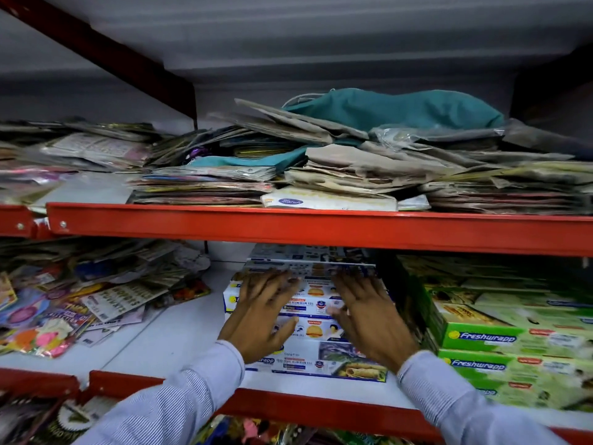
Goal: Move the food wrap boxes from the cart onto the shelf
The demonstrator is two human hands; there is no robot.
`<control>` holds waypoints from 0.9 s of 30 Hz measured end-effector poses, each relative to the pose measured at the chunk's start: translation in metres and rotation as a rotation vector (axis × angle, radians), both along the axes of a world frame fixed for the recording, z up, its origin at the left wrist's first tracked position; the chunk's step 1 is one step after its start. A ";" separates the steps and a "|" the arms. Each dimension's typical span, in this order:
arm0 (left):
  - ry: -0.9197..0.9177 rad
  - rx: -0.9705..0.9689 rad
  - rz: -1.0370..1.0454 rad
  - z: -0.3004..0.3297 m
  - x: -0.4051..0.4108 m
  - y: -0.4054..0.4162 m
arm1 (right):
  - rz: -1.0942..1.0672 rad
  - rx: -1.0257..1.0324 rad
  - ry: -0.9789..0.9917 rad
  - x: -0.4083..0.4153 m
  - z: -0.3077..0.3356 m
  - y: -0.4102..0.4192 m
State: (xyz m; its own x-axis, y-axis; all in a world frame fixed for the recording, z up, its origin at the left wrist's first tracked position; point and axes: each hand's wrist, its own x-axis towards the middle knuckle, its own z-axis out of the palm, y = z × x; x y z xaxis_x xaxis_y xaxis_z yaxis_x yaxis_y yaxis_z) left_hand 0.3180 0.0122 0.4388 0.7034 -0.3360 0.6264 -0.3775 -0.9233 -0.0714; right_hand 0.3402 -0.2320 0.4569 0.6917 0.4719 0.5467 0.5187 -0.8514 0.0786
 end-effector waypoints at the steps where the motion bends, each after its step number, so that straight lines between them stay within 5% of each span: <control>1: -0.017 0.042 0.027 -0.007 0.001 0.003 | -0.021 -0.006 -0.035 -0.002 -0.010 0.002; 27: -0.330 0.244 0.094 -0.048 0.043 0.008 | -0.125 0.039 -0.398 0.034 -0.057 0.028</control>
State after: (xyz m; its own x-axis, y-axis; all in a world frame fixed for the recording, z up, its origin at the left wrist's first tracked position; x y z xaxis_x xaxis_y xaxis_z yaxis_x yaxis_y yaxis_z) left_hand 0.3614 0.0202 0.3904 0.5125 -0.4464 0.7335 -0.2128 -0.8936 -0.3951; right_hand 0.3746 -0.2043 0.3999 0.4734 0.3715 0.7986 0.3465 -0.9122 0.2189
